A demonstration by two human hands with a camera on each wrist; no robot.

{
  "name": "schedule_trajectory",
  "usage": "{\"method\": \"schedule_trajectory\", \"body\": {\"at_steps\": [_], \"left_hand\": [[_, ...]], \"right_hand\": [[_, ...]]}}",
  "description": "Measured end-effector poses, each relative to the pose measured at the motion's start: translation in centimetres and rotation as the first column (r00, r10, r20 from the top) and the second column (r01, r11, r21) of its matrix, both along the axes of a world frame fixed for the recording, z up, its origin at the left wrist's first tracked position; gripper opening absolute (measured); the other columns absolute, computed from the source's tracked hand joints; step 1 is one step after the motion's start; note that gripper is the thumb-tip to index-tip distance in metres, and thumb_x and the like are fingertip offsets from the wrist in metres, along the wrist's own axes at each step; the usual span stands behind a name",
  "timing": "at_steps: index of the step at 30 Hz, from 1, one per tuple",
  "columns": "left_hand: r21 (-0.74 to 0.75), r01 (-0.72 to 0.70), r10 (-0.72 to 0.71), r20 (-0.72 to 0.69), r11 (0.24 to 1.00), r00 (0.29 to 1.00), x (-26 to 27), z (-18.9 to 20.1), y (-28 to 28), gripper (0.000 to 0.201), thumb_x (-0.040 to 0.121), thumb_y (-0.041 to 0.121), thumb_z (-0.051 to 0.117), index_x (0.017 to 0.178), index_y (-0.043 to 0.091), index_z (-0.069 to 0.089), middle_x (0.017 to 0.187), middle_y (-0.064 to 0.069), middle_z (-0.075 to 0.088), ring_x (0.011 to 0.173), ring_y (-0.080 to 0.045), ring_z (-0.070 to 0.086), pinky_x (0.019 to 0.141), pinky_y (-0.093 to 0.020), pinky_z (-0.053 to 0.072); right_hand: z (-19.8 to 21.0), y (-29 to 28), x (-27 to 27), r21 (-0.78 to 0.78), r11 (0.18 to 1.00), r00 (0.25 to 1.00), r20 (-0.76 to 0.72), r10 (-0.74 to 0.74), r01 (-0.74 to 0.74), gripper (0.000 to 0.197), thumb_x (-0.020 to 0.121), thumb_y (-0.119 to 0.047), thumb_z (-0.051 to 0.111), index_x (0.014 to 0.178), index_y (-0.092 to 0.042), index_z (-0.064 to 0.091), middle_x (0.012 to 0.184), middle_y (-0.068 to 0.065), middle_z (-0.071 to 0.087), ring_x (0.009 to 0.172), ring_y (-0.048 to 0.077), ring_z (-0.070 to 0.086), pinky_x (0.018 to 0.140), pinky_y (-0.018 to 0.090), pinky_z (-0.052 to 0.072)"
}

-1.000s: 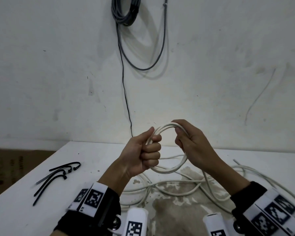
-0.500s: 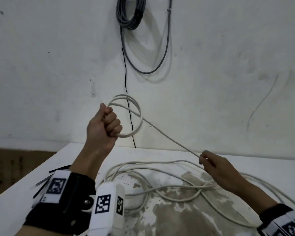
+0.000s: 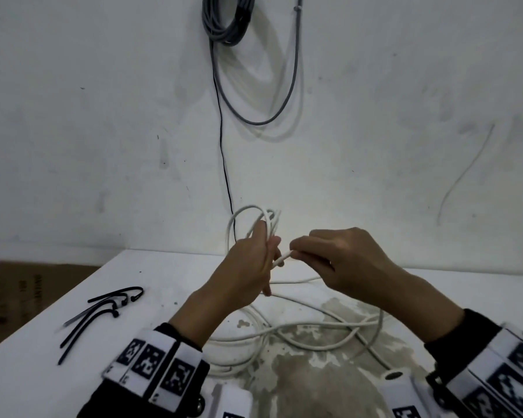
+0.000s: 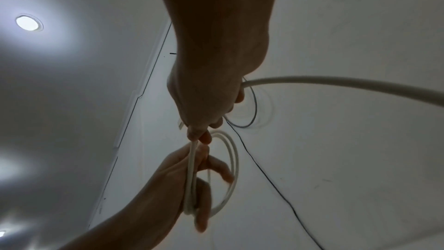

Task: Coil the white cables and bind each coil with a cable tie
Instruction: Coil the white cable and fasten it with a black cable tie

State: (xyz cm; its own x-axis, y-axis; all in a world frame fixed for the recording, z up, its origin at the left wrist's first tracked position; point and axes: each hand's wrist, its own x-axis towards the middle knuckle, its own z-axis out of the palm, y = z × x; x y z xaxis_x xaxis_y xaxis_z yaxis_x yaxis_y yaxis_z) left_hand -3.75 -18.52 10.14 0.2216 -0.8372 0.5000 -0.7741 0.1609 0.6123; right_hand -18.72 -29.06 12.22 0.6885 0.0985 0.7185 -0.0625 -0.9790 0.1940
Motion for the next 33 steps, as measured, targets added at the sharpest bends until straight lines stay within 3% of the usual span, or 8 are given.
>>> {"method": "schedule_trajectory", "body": {"at_steps": [3, 6, 10, 15, 17, 21, 28, 33], "left_hand": [[0.020, -0.027, 0.026, 0.058, 0.999, 0.998, 0.2, -0.1, 0.0, 0.022, 0.101, 0.031, 0.029, 0.086, 0.017, 0.037, 0.069, -0.005, 0.063, 0.045, -0.010, 0.050, 0.053, -0.038, 0.046], [0.067, 0.128, -0.105, -0.267, 0.990, 0.958, -0.2, 0.1, 0.2, 0.036, 0.101, 0.033, 0.031, 0.069, 0.017, 0.035, 0.049, 0.004, 0.038, 0.040, -0.009, 0.031, 0.045, -0.028, 0.029], [0.065, 0.553, -0.227, -0.867, 0.831, 0.444, 0.3, 0.9, 0.7, 0.042, 0.092, 0.044, 0.036, 0.061, 0.017, 0.041, 0.035, 0.010, 0.024, 0.026, -0.002, 0.019, 0.034, -0.017, 0.014], [-0.289, 0.759, -0.352, -0.932, 0.583, -0.086, 1.7, 0.2, 0.2, 0.030, 0.088, 0.031, 0.058, 0.064, 0.015, 0.049, 0.040, 0.006, 0.025, 0.027, -0.009, 0.024, 0.035, -0.020, 0.020], [-0.378, 0.744, -0.349, -0.914, 0.551, -0.206, 1.8, 0.0, 0.0, 0.030, 0.093, 0.027, 0.051, 0.069, 0.010, 0.050, 0.043, 0.003, 0.028, 0.030, -0.012, 0.028, 0.037, -0.022, 0.023], [-0.360, 0.703, -0.378, -0.915, 0.613, -0.138, 1.6, -0.2, 0.2, 0.026, 0.086, 0.026, 0.060, 0.067, 0.012, 0.051, 0.042, 0.005, 0.024, 0.029, -0.009, 0.024, 0.034, -0.020, 0.024], [-0.312, 0.728, -0.376, -0.923, 0.611, -0.080, 1.2, 0.2, 0.9, 0.017, 0.084, 0.022, 0.061, 0.074, 0.010, 0.054, 0.050, 0.006, 0.026, 0.040, -0.009, 0.028, 0.044, -0.021, 0.035], [-0.239, 0.656, -0.363, -0.930, 0.716, 0.058, 0.2, 0.1, 0.9, 0.023, 0.084, 0.027, 0.053, 0.066, 0.014, 0.052, 0.045, 0.007, 0.036, 0.040, -0.007, 0.038, 0.046, -0.021, 0.039]], "right_hand": [[0.2, -0.8, -0.5, -0.015, 1.000, 0.999, 0.051, -0.006, 0.007, 0.027, 0.089, -0.033, 0.048, 0.084, -0.018, 0.070, 0.060, -0.003, 0.063, 0.044, 0.023, 0.055, 0.036, 0.026, 0.041], [0.4, -1.4, -0.7, 0.075, 0.994, 0.992, 0.086, -0.088, 0.081, 0.032, 0.087, -0.044, 0.048, 0.080, -0.021, 0.069, 0.058, -0.004, 0.062, 0.046, 0.018, 0.052, 0.042, 0.030, 0.045], [0.7, -1.6, -0.3, 0.512, 0.846, 0.987, -0.023, -0.160, 0.149, 0.052, 0.079, -0.062, 0.048, 0.065, -0.014, 0.062, 0.050, -0.001, 0.051, 0.050, 0.010, 0.040, 0.054, 0.030, 0.035], [0.9, 0.6, -0.1, 0.958, 0.265, 0.966, -0.167, 0.197, 0.111, 0.073, 0.087, -0.066, 0.017, 0.092, -0.014, 0.068, 0.086, 0.004, 0.074, 0.046, 0.007, 0.036, 0.047, 0.018, 0.031], [0.8, 1.1, 0.1, 0.968, 0.218, 0.953, -0.180, 0.243, 0.127, 0.079, 0.080, -0.072, 0.017, 0.095, -0.010, 0.065, 0.081, 0.009, 0.073, 0.044, 0.008, 0.035, 0.044, 0.019, 0.030], [0.5, 1.1, 0.7, 0.952, 0.304, 0.987, -0.088, 0.133, 0.044, 0.054, 0.095, -0.051, 0.030, 0.076, -0.010, 0.057, 0.051, 0.001, 0.058, 0.044, 0.009, 0.040, 0.048, 0.022, 0.030], [0.6, 0.5, 0.7, 0.951, 0.296, 0.994, 0.061, 0.091, -0.085, 0.031, 0.097, -0.023, 0.044, 0.073, -0.009, 0.058, 0.046, -0.010, 0.046, 0.043, 0.003, 0.034, 0.044, 0.015, 0.028], [0.2, 0.1, 1.4, 0.716, 0.695, 0.977, 0.097, -0.188, 0.063, 0.049, 0.091, -0.036, 0.054, 0.048, -0.014, 0.050, 0.038, -0.001, 0.046, 0.039, 0.016, 0.041, 0.047, 0.028, 0.037]]}}
